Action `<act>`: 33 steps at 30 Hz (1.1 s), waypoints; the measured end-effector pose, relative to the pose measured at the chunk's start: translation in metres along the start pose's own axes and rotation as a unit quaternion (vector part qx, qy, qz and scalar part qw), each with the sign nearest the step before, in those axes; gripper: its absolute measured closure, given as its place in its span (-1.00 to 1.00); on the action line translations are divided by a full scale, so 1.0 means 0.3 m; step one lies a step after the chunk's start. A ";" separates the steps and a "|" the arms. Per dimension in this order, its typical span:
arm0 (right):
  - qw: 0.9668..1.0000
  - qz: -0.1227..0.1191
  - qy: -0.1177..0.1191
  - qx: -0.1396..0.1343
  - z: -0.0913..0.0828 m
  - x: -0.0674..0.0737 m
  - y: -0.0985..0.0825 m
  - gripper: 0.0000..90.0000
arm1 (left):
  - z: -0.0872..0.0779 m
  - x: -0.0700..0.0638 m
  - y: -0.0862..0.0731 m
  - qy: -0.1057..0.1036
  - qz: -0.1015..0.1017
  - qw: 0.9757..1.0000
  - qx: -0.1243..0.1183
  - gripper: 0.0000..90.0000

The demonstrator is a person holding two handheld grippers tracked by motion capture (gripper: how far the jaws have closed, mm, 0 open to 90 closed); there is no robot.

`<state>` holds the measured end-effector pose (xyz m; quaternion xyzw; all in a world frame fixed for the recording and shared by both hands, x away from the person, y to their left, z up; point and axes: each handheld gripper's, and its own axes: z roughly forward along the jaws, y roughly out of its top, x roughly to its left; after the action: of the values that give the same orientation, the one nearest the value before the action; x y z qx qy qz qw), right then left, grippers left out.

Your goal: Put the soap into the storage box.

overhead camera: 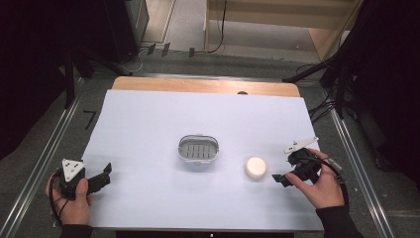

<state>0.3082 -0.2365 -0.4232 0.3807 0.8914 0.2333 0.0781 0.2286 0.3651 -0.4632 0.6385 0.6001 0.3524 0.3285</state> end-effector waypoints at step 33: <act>0.998 -0.056 0.020 0.013 0.097 0.095 0.102 -0.67 | 0.001 -0.002 0.001 -0.003 0.002 1.000 0.002 -0.76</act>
<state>0.3172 -0.1872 -0.4332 0.3267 0.9156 0.2244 0.0677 0.2289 0.3646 -0.4632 0.6413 0.5984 0.3503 0.3285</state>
